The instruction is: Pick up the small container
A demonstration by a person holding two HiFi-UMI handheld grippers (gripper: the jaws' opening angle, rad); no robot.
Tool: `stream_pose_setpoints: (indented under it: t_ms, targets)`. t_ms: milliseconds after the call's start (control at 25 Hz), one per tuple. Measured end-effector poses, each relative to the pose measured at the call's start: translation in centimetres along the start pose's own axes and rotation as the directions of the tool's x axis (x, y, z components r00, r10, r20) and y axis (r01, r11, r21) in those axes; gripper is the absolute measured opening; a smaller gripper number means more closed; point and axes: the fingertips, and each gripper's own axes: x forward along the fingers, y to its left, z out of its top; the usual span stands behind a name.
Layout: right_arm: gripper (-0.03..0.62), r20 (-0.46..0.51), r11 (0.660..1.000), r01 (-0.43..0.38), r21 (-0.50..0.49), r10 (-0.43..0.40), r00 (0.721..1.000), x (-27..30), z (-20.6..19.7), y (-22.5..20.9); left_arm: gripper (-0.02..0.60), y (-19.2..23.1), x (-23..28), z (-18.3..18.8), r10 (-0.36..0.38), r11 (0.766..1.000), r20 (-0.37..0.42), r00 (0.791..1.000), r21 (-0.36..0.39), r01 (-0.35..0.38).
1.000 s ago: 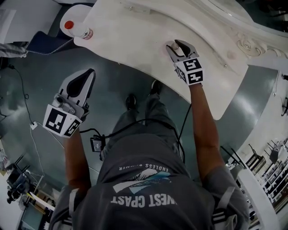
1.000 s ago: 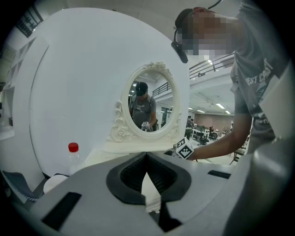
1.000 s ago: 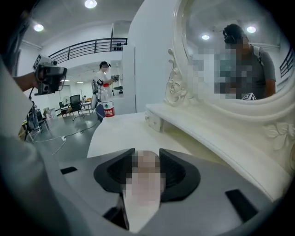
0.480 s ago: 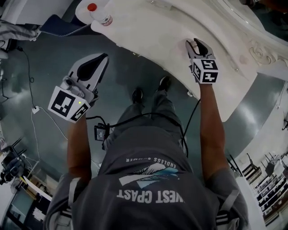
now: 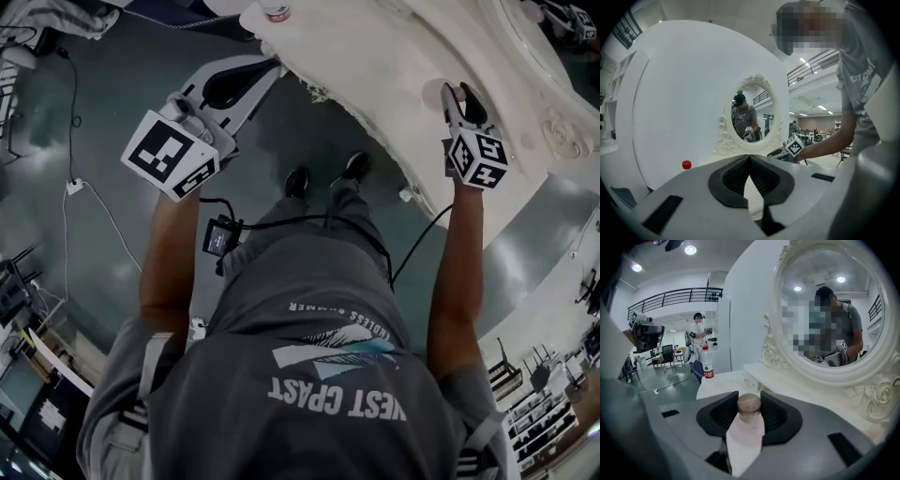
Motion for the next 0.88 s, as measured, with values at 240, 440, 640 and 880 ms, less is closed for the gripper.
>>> stream_pose_setpoints:
  t_ms: [240, 440, 640, 880]
  targets:
    - [0.164, 0.036, 1.000, 0.021, -0.008, -0.021, 0.999, -2.6, 3.1, 0.6, 0.015, 0.0, -0.7, 1.2, -0.016, 1.000, 0.036, 0.999, 0.020, 0.015]
    - [0.164, 0.071, 0.999, 0.039, -0.020, -0.038, 0.997, -5.3, 6.2, 1.0, 0.015, -0.3, -1.1, 2.4, -0.038, 0.999, 0.068, 0.997, 0.041, 0.035]
    - [0.166, 0.104, 0.998, 0.052, -0.035, -0.048, 0.993, -8.2, 9.1, 1.7, 0.015, -0.6, -1.6, 3.6, -0.059, 0.997, 0.090, 0.994, 0.063, 0.053]
    - [0.166, 0.143, 0.996, 0.069, -0.050, -0.061, 0.988, -11.9, 11.9, 2.3, 0.015, -1.4, -1.6, 4.9, -0.092, 0.993, 0.113, 0.989, 0.088, 0.082]
